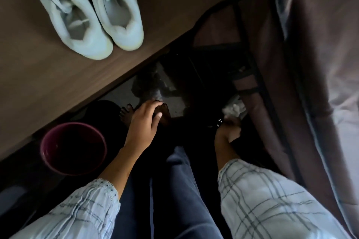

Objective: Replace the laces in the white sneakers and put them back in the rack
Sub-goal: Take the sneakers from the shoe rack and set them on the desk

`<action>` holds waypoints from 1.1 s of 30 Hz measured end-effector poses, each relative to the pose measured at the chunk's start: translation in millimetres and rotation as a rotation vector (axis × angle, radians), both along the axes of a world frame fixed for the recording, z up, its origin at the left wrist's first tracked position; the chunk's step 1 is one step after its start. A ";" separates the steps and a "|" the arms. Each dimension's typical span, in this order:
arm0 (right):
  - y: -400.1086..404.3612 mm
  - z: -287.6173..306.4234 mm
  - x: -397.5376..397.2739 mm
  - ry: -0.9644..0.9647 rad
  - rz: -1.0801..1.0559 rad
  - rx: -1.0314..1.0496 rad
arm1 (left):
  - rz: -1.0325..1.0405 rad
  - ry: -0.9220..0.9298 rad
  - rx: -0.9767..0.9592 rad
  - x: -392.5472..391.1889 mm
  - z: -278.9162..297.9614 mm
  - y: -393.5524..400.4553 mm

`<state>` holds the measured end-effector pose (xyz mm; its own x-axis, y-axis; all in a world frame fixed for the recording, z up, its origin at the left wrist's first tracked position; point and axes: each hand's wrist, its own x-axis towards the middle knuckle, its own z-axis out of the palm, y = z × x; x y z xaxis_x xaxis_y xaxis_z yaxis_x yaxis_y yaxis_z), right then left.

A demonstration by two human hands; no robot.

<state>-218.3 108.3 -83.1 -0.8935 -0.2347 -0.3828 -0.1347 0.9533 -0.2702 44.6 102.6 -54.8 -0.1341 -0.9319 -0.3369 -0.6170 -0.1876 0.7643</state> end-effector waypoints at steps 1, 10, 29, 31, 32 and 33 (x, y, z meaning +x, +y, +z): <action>0.0 3.2 9.7 -0.009 -0.029 -0.082 | -0.004 -0.002 -0.005 -0.3 1.4 -1.6; -1.9 58.9 115.4 -0.234 0.671 -0.330 | 0.092 0.077 0.027 -4.2 39.1 -28.5; -216.0 67.0 153.1 -0.379 0.907 -0.540 | 0.119 0.195 -0.065 -8.6 33.8 -197.1; -207.3 65.1 153.8 -0.404 0.933 -0.516 | 0.123 0.200 -0.066 -8.6 36.7 -192.3; -198.9 64.6 154.9 -0.408 0.944 -0.516 | 0.125 0.201 -0.066 -7.1 39.5 -185.6; -189.1 64.7 155.1 -0.399 0.946 -0.532 | 0.126 0.215 -0.079 -5.1 41.9 -177.1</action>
<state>-63.1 -80.7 -18.4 -0.1125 -0.9616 -0.2503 -0.5487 0.2701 -0.7912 39.5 -74.5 -13.0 -0.0757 -0.9681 -0.2390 -0.4143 -0.1875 0.8906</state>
